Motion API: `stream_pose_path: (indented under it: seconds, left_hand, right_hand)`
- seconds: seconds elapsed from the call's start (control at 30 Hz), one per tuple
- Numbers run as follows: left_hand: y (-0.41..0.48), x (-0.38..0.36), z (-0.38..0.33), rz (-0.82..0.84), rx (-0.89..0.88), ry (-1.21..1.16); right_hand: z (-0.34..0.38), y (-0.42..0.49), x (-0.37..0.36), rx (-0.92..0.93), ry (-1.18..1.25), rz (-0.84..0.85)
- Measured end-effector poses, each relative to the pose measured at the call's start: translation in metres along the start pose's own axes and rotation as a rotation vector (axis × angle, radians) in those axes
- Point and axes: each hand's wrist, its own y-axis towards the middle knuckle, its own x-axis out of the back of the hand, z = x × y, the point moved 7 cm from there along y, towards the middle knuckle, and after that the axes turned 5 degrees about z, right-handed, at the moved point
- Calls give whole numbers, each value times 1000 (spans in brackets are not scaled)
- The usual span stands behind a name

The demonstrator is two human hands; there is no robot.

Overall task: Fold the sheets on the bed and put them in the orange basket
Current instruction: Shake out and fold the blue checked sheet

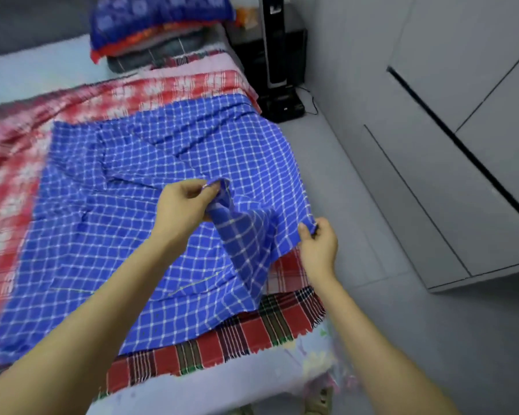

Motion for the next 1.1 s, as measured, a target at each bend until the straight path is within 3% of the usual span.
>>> stream_pose_path:
  seconds: [0.07,0.13,0.23,0.27,0.37,0.6,0.8,1.1]
  left_hand:
    - [-1,61,-50,-123,-96,-42]
    - [-13,147,-103,-361,-199,-55]
    - [-49,243,-177,-687,-394,240]
    - [-56,249,-194,-653,-451,389]
    - [-77,220,-212,-326,-504,774]
    - [-118,214,-198,-190,-582,533]
    - [-141,227,-199,-182,-598,554]
    - [-159,247,-216,-353,-592,698]
  right_hand:
    - [57,-13,-15,85,-2,47]
    - [121,-35,-28,168,-12,67]
    - [210,-69,-52,295,12,111]
    - [236,-84,-60,340,23,141]
    - [301,-132,-82,463,67,199]
    - [373,-220,-115,508,181,341]
    - [394,-244,-126,514,160,404]
    - [416,-256,-133,430,265,500]
